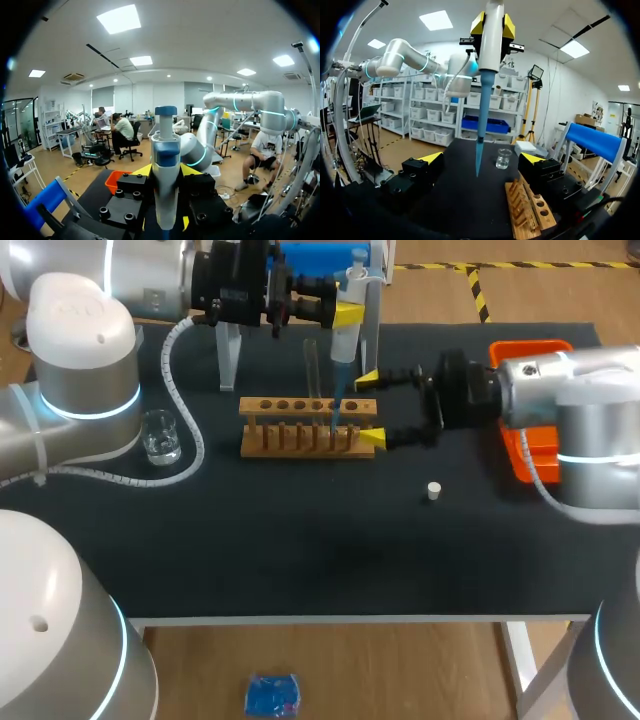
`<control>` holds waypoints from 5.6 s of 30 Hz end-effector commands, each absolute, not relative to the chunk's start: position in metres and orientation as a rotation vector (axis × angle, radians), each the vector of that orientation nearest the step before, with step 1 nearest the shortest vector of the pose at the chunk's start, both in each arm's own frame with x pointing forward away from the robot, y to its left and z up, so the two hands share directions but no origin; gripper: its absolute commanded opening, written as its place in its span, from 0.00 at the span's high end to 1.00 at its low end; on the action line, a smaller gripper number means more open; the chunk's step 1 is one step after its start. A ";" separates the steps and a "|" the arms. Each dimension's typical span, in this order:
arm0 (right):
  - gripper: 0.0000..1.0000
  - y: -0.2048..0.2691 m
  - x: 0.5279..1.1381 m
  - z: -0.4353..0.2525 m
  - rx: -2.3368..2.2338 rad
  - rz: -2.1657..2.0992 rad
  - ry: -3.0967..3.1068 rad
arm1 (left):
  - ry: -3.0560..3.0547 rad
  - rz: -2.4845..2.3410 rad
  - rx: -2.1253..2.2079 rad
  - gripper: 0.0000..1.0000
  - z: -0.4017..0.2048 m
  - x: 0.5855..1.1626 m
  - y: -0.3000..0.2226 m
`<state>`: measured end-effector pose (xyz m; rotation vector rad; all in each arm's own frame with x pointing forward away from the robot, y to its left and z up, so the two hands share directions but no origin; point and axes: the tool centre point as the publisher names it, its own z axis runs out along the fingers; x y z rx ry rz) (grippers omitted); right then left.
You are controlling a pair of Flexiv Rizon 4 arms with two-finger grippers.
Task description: Invert the test tube, pick up the pipette, mount the tip to pipette, aspirate from beaker and dispense into the tube, eject the tip, return the pipette, and cap with the stopper.
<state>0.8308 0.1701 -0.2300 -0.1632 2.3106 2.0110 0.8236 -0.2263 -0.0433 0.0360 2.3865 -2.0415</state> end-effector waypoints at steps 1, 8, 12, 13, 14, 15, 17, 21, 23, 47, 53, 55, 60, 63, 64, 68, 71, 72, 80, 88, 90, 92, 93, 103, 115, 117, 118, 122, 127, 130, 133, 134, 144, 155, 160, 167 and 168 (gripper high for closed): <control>0.00 0.162 0.831 -0.235 -0.192 1.995 2.351 | 2.380 -2.045 0.035 1.00 -0.044 0.823 -0.227; 0.00 0.156 0.831 -0.240 -0.197 1.970 2.379 | 2.380 -2.045 0.035 1.00 -0.044 0.823 -0.227; 0.00 0.156 0.831 -0.240 -0.197 1.970 2.379 | 2.380 -2.045 0.035 1.00 -0.044 0.823 -0.227; 0.00 0.156 0.831 -0.240 -0.197 1.970 2.379 | 2.380 -2.045 0.035 1.00 -0.044 0.823 -0.227; 0.00 0.156 0.831 -0.240 -0.197 1.970 2.379 | 2.380 -2.045 0.035 1.00 -0.044 0.823 -0.227; 0.00 0.156 0.831 -0.240 -0.197 1.970 2.379 | 2.380 -2.045 0.035 1.00 -0.044 0.823 -0.227; 0.00 0.156 0.831 -0.240 -0.197 1.970 2.379 | 2.380 -2.045 0.035 1.00 -0.044 0.823 -0.227; 0.00 0.156 0.831 -0.240 -0.197 1.970 2.379 | 2.380 -2.045 0.035 1.00 -0.044 0.823 -0.227; 0.00 0.156 0.831 -0.240 -0.197 1.970 2.379 | 2.380 -2.045 0.035 1.00 -0.044 0.823 -0.227; 0.00 0.156 0.831 -0.240 -0.197 1.970 2.379 | 2.323 -2.015 -0.027 1.00 -0.047 0.836 -0.149; 0.00 0.156 0.831 -0.240 -0.197 1.970 2.379 | 2.305 -1.986 -0.031 1.00 -0.051 0.852 -0.099; 0.00 0.156 0.831 -0.240 -0.197 1.970 2.379 | 2.300 -1.977 -0.043 1.00 -0.053 0.859 -0.082; 0.00 0.156 0.831 -0.240 -0.197 1.970 2.379 | 2.277 -1.960 -0.075 1.00 -0.060 0.874 -0.043; 0.00 0.156 0.831 -0.240 -0.197 1.970 2.379 | 2.242 -1.966 -0.096 1.00 -0.066 0.882 -0.022; 0.00 0.156 0.831 -0.240 -0.197 1.970 2.379 | 2.242 -1.965 -0.099 1.00 -0.068 0.885 -0.017; 0.00 0.156 0.831 -0.240 -0.197 1.970 2.379 | 2.212 -1.975 -0.127 1.00 -0.078 0.895 0.004; 0.00 0.156 0.831 -0.240 -0.197 1.970 2.379 | 2.194 -1.978 -0.151 1.00 -0.085 0.901 0.019; 0.00 0.156 0.831 -0.240 -0.197 1.970 2.379 | 2.191 -1.977 -0.158 1.00 -0.088 0.903 0.023; 0.00 0.156 0.831 -0.240 -0.197 1.970 2.379 | 2.168 -1.970 -0.205 1.00 -0.100 0.917 0.048; 0.00 0.156 0.831 -0.240 -0.197 1.970 2.379 | 2.153 -1.964 -0.229 1.00 -0.105 0.922 0.059; 0.00 0.156 0.831 -0.240 -0.197 1.970 2.379 | 2.149 -1.964 -0.240 1.00 -0.107 0.923 0.061; 0.00 0.156 0.831 -0.240 -0.197 1.970 2.379 | 2.146 -1.967 -0.247 1.00 -0.108 0.924 0.063; 0.00 0.156 0.831 -0.240 -0.197 1.970 2.379 | 2.144 -1.967 -0.251 1.00 -0.109 0.925 0.064; 0.00 0.156 0.831 -0.240 -0.197 1.970 2.379 | 2.131 -1.972 -0.254 1.00 -0.110 0.927 0.068; 0.00 0.156 0.831 -0.240 -0.197 1.970 2.379 | 2.134 -1.964 -0.265 1.00 -0.111 0.927 0.069; 0.00 0.156 0.831 -0.240 -0.197 1.970 2.379 | 2.134 -1.964 -0.265 1.00 -0.111 0.927 0.069; 0.00 0.156 0.831 -0.240 -0.197 1.970 2.379 | 2.134 -1.964 -0.265 1.00 -0.111 0.927 0.069; 0.00 0.156 0.831 -0.240 -0.197 1.970 2.379 | 2.134 -1.964 -0.265 1.00 -0.111 0.927 0.069; 0.00 0.156 0.831 -0.240 -0.197 1.970 2.379 | 2.134 -1.964 -0.265 1.00 -0.111 0.927 0.069; 0.00 0.156 0.831 -0.240 -0.197 1.970 2.379 | 2.134 -1.964 -0.265 1.00 -0.111 0.927 0.069; 0.00 0.156 0.831 -0.240 -0.197 1.970 2.379 | 2.134 -1.964 -0.265 1.00 -0.111 0.927 0.069; 0.00 0.156 0.831 -0.240 -0.197 1.970 2.379 | 2.134 -1.964 -0.265 1.00 -0.111 0.927 0.069; 0.00 0.196 0.809 -0.240 -0.089 1.774 2.441 | 2.134 -1.964 -0.265 1.00 -0.111 0.927 0.069; 0.00 0.274 0.810 -0.258 0.044 1.595 2.543 | 2.134 -1.964 -0.265 1.00 -0.111 0.927 0.069; 0.00 0.300 0.813 -0.271 0.078 1.564 2.569 | 2.134 -1.964 -0.265 1.00 -0.111 0.927 0.069; 0.00 0.324 0.817 -0.291 0.125 1.483 2.576 | 2.134 -1.964 -0.265 1.00 -0.111 0.927 0.069; 0.00 0.327 0.818 -0.293 0.134 1.473 2.573 | 2.134 -1.964 -0.265 1.00 -0.111 0.927 0.069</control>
